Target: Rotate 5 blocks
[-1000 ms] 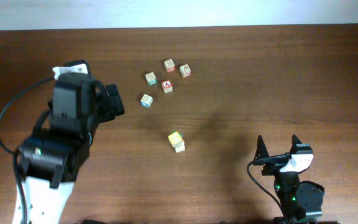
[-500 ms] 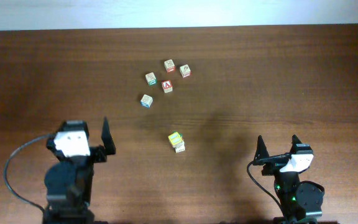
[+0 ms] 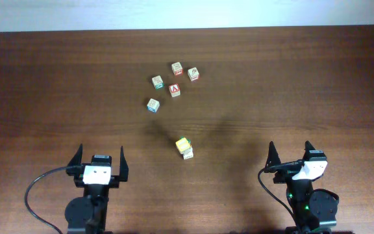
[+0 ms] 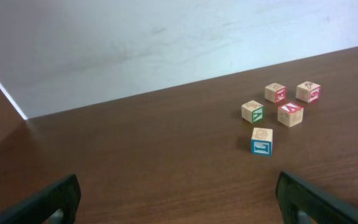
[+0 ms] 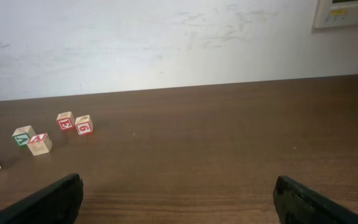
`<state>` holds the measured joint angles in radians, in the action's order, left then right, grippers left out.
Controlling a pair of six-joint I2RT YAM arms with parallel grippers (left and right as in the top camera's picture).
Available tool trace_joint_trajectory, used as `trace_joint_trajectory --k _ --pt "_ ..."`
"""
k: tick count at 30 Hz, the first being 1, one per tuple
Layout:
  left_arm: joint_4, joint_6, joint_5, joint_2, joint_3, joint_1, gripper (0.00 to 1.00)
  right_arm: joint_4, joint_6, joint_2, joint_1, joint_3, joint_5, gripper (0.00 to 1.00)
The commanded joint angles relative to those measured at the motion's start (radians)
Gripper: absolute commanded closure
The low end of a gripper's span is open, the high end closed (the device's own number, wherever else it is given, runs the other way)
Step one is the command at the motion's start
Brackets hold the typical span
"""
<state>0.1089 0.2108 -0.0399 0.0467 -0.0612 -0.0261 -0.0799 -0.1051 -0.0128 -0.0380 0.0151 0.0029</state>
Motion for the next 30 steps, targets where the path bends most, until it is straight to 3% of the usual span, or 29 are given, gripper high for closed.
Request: trace_joint_trajectory --k 1,30 --pt "-0.03 0.031 -0.008 -0.042 0.053 -0.005 0.01 -0.001 0.0 0.004 0.006 -0.01 0.009 0.02" --pt "-0.03 0.03 -0.004 -0.042 0.053 -0.059 0.01 0.0 0.0 0.004 0.006 -0.01 0.009 0.02"
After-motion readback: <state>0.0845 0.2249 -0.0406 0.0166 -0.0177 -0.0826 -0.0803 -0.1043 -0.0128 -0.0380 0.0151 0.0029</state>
